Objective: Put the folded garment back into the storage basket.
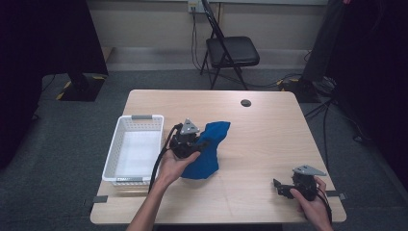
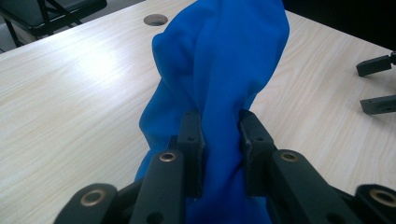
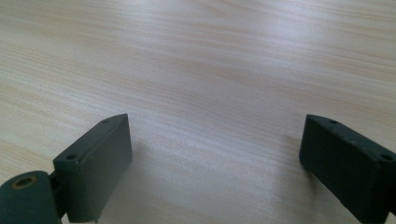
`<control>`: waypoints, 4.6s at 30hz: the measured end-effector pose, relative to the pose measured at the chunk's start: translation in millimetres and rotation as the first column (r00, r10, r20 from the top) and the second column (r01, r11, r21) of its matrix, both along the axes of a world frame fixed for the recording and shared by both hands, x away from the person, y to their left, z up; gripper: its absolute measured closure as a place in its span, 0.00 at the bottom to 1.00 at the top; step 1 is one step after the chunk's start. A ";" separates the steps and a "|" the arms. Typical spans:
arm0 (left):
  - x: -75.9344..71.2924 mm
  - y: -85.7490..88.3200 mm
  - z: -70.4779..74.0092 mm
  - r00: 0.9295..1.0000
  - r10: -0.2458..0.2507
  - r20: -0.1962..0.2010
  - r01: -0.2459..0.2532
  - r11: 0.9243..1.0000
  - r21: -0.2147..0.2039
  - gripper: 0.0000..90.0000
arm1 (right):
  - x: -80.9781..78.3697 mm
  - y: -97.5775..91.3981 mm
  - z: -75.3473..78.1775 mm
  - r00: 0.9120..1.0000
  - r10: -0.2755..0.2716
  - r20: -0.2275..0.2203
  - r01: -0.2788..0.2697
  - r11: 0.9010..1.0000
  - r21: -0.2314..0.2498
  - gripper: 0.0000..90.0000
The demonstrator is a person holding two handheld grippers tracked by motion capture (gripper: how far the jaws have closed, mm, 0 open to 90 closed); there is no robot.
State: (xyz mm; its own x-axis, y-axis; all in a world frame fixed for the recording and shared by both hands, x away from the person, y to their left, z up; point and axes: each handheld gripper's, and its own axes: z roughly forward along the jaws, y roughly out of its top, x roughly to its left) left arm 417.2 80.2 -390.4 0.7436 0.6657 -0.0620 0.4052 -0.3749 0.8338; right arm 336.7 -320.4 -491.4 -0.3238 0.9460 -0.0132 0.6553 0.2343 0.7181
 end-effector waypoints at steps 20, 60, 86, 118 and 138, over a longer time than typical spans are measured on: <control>-5.5 3.1 10.9 1.000 -0.013 0.021 0.013 1.000 0.004 0.83 | 0.0 -0.1 -0.1 1.000 0.001 0.001 -0.001 1.000 -0.001 0.09; -13.6 22.3 30.5 0.998 0.001 0.063 0.000 1.000 -0.006 0.83 | 0.3 -0.1 -0.2 1.000 0.002 0.002 -0.002 1.000 -0.002 0.09; -17.4 46.5 43.0 0.995 0.038 0.094 -0.034 0.999 -0.035 0.83 | 0.3 -0.1 -0.2 1.000 0.002 0.002 -0.002 1.000 -0.002 0.09; -24.1 73.9 56.0 0.989 0.085 0.125 -0.076 0.994 -0.074 0.83 | 0.5 0.0 -0.2 1.000 0.002 0.001 -0.002 1.000 -0.002 0.09; -28.9 94.1 64.5 0.983 0.122 0.138 -0.108 0.988 -0.109 0.83 | 0.6 0.2 -0.2 1.000 0.001 0.001 -0.001 1.000 -0.001 0.09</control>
State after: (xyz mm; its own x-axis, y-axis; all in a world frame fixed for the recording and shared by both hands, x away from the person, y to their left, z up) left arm 388.3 174.2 -326.0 0.6685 0.7431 -0.0311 0.3141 -0.2442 0.9174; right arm 337.3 -320.3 -491.6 -0.3248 0.9457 -0.0145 0.6544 0.2358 0.7185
